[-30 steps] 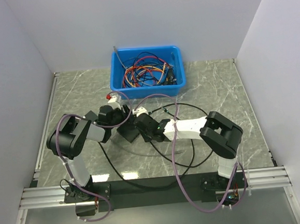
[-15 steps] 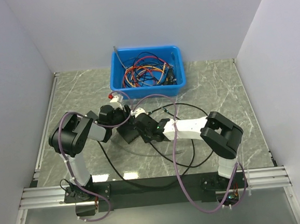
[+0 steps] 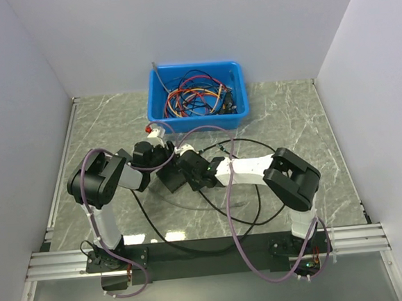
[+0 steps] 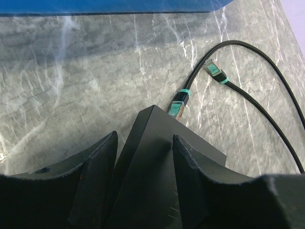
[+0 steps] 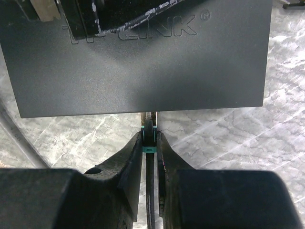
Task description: Insert the plug into the switch port
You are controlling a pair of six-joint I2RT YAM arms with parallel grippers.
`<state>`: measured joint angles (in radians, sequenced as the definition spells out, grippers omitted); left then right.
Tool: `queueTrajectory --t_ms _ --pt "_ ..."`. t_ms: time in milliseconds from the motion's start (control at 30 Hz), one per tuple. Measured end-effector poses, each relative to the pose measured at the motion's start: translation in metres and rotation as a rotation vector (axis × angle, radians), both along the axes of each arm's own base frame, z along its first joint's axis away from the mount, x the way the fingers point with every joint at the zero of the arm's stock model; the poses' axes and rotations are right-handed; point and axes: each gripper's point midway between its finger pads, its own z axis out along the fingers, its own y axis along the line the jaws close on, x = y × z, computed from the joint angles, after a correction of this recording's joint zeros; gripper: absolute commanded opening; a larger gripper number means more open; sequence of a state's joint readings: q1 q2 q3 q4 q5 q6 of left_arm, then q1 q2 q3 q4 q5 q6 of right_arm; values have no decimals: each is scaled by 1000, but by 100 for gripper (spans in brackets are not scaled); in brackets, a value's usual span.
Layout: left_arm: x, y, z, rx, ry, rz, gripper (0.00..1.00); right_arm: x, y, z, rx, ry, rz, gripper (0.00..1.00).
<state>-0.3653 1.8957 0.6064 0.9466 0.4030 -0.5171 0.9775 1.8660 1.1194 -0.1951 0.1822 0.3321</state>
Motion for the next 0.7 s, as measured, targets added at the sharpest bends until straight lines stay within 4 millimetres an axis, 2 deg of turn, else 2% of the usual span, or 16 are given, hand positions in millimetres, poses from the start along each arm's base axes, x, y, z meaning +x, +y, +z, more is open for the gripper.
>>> queueTrajectory --t_ms 533,700 --pt "7 2 -1 -9 -14 11 55 10 0 2 7 41 -25 0" --pt "12 2 -1 -8 -22 18 54 19 -2 2 38 87 -49 0"
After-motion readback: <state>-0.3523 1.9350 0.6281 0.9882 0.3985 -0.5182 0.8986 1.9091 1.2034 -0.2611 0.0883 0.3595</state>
